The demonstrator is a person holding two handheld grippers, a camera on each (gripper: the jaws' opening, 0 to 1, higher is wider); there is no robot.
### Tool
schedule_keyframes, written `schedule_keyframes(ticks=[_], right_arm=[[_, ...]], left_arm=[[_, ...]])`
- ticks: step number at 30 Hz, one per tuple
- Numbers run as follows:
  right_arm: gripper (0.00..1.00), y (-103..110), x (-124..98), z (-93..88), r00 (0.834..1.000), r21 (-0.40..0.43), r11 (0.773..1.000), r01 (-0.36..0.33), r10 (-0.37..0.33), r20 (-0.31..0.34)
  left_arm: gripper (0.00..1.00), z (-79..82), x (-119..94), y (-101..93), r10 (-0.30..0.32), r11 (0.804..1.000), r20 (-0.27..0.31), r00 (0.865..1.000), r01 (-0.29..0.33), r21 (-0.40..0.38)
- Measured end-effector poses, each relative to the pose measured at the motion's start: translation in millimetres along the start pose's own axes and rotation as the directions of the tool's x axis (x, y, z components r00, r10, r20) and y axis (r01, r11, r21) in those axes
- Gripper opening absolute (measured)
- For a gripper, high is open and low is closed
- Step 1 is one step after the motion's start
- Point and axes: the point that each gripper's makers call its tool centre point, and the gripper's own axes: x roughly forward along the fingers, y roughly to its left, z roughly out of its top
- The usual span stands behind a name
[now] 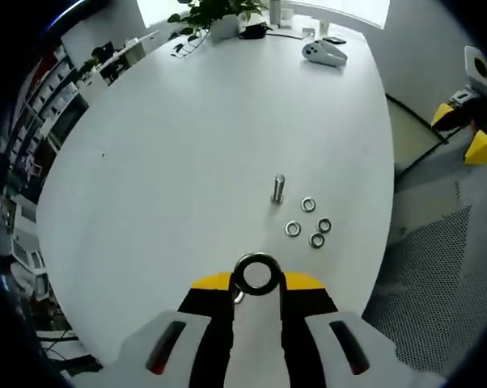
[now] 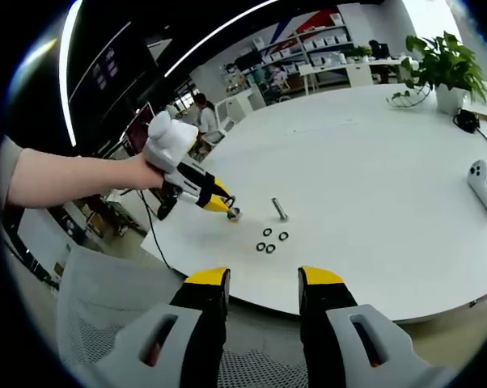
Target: Place the washer onto the threaded stud by aligning its center hole with the stud, sliding it down to the base, and recovering from edge contact or off-axis alignment until the washer reaches the visible bottom stop.
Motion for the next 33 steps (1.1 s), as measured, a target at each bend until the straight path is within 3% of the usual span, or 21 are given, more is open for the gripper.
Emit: schedule_keyframes(ticks=[11, 16, 33], right_arm=[[0.36, 0.6, -0.2, -0.5, 1.000, -0.002, 1.000, -0.002, 0.002, -0.003], [0.36, 0.3, -0.3, -0.7, 1.000, 0.001, 1.000, -0.001, 0.001, -0.002], [0.36, -0.1, 0.1, -0.3, 1.000, 0.002, 1.000, -0.001, 0.001, -0.002]], left_arm=[[0.19, -10.3, -6.1, 15.4, 0.022, 1.000, -0.046, 0.999, -0.022, 0.020], [0.19, -22.0, -1.8, 25.6, 0.034, 0.999, -0.085, 0.996, -0.033, 0.009], [0.19, -31.5, 12.6, 29.4, 0.031, 0.999, -0.142, 0.989, -0.028, 0.026]])
